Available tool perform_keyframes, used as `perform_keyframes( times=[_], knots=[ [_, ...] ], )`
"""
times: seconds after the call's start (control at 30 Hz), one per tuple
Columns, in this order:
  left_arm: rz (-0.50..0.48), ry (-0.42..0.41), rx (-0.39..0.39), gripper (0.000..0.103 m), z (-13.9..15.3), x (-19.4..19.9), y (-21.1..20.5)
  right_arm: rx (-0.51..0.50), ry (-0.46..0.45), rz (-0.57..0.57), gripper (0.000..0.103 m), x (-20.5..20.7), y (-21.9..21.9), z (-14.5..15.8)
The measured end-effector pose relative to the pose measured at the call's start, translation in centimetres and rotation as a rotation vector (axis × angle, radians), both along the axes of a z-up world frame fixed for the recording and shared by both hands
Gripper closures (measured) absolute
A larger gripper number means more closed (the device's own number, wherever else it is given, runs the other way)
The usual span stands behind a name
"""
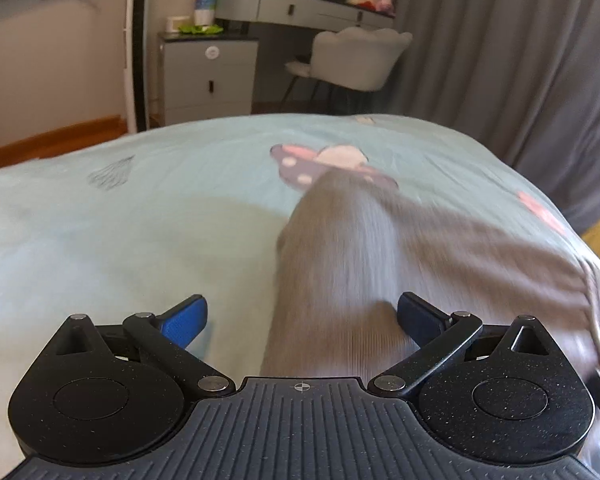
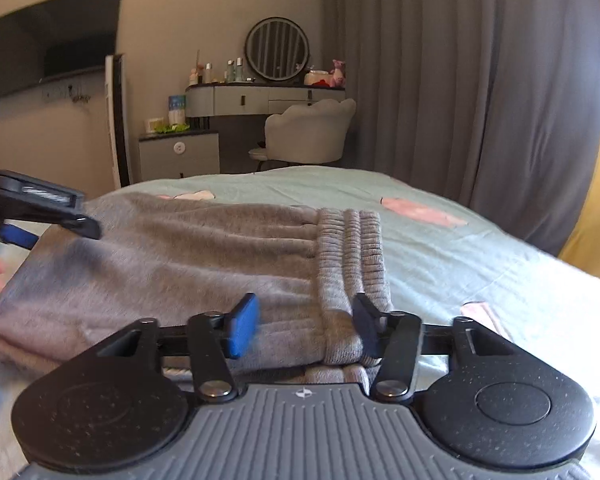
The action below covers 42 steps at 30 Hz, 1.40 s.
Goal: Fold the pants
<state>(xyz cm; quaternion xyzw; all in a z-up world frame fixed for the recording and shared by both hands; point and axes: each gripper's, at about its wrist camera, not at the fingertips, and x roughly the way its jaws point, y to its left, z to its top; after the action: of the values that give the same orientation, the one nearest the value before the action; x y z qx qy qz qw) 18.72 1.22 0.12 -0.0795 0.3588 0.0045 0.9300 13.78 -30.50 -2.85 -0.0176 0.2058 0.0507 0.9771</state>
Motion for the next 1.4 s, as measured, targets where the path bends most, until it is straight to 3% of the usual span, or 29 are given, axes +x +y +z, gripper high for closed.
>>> perform_keyframes(
  times=[0.1,0.23,0.33,0.43,0.5,0.63,0.8,0.97,1.4],
  knots=[
    [-0.009,0.086,0.018,0.0,-0.3,-4.1,0.4,0.02,0.063,0.018,0.013,-1.0,0.3,0.6],
    [-0.028,0.138,0.013,0.0,-0.3,-8.5,0.8,0.049,0.255,0.014,0.005,-1.4,0.4,1.0],
    [-0.048,0.207,0.012,0.0,-0.4,-10.6,0.6,0.061,0.417,0.02,0.004,-2.0,0.5,0.7],
    [-0.05,0.209,0.035,0.0,-0.8,-12.5,0.1,0.074,0.48,-0.019,0.004,-3.5,0.7,0.7],
    [-0.041,0.223,0.057,0.0,-1.3,-13.2,-0.3,0.064,0.495,-0.026,0.004,-4.6,1.2,0.9],
    [-0.026,0.237,0.114,0.0,-2.1,-13.8,-0.9,-0.069,0.447,0.015,0.004,-6.7,3.6,1.2],
    [-0.052,0.245,0.071,0.0,-2.4,-14.3,-1.1,-0.198,0.339,0.087,0.004,-9.4,6.5,1.5],
    [-0.069,0.246,0.023,0.0,-2.6,-14.9,-1.3,-0.191,0.339,0.07,0.004,-9.8,6.9,1.5],
    [-0.112,0.261,0.072,0.0,-3.3,-14.3,-2.7,-0.138,0.377,0.05,0.004,-8.5,5.6,1.1]
  ],
)
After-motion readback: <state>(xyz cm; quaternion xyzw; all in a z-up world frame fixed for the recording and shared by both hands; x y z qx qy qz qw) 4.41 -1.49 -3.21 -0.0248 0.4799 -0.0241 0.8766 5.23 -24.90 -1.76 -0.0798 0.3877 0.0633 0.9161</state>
